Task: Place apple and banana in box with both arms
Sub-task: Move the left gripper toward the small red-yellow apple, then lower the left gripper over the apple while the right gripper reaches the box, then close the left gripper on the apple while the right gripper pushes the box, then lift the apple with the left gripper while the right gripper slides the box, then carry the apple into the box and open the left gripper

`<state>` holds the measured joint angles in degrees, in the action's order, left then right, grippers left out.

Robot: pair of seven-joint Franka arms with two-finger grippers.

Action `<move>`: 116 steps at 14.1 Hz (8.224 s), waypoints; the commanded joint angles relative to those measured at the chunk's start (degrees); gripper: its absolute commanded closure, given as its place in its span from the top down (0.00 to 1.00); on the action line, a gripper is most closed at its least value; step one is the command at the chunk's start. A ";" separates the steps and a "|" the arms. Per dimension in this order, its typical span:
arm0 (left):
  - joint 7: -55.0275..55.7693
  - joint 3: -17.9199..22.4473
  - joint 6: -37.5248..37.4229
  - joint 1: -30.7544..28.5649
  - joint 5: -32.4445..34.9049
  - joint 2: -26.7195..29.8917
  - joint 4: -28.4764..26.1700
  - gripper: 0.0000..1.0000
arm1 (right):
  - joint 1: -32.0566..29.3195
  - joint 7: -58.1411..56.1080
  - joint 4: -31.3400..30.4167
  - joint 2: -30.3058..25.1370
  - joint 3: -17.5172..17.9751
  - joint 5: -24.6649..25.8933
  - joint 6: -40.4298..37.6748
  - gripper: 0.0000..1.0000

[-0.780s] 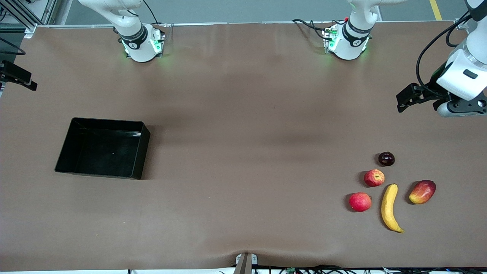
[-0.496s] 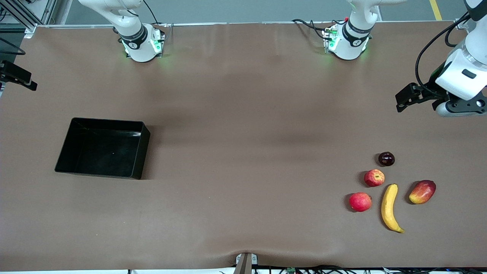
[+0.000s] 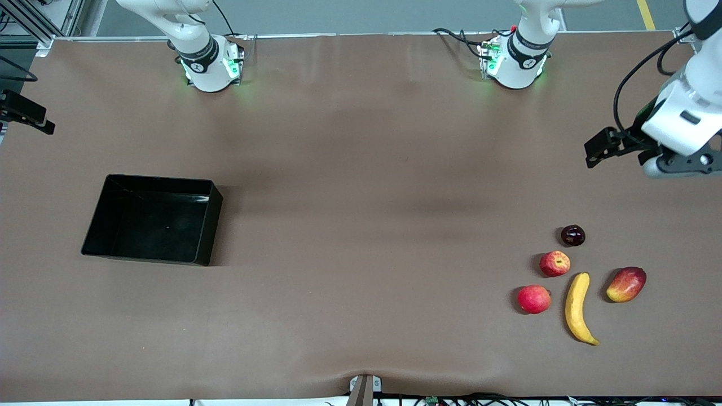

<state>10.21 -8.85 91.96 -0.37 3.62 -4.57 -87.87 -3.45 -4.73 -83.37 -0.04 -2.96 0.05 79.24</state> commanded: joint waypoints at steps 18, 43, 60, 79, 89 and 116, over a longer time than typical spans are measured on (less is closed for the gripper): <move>0.87 -0.03 22.47 -4.55 3.41 -23.81 -2.75 1.00 | -9.38 -10.83 0.31 16.37 0.50 -0.32 4.70 1.00; -14.42 -0.47 28.88 -8.15 3.15 -35.15 0.33 1.00 | -18.61 -21.20 -15.15 31.51 0.68 -1.19 31.77 0.00; -22.25 -0.82 33.54 -8.33 0.25 -36.47 -1.34 0.53 | -3.60 -9.88 -8.83 26.76 1.99 -12.80 9.71 0.00; -13.11 -6.53 24.94 -7.80 0.16 -24.61 -0.46 0.00 | 33.49 27.82 -8.74 31.58 1.91 -28.70 38.16 0.00; 9.98 -18.40 23.00 -5.01 0.95 -23.73 -0.55 0.00 | 35.99 35.14 0.81 34.59 1.20 -24.07 34.54 1.00; 22.75 -17.87 30.38 10.40 8.86 -33.75 -5.39 1.00 | 1.79 6.07 -6.28 -1.71 0.94 -6.29 5.07 1.00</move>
<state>31.95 -26.69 122.48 10.36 11.03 -39.73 -94.30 1.24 5.27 -88.65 0.76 -3.10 -7.27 86.88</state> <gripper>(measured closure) 0.070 0.000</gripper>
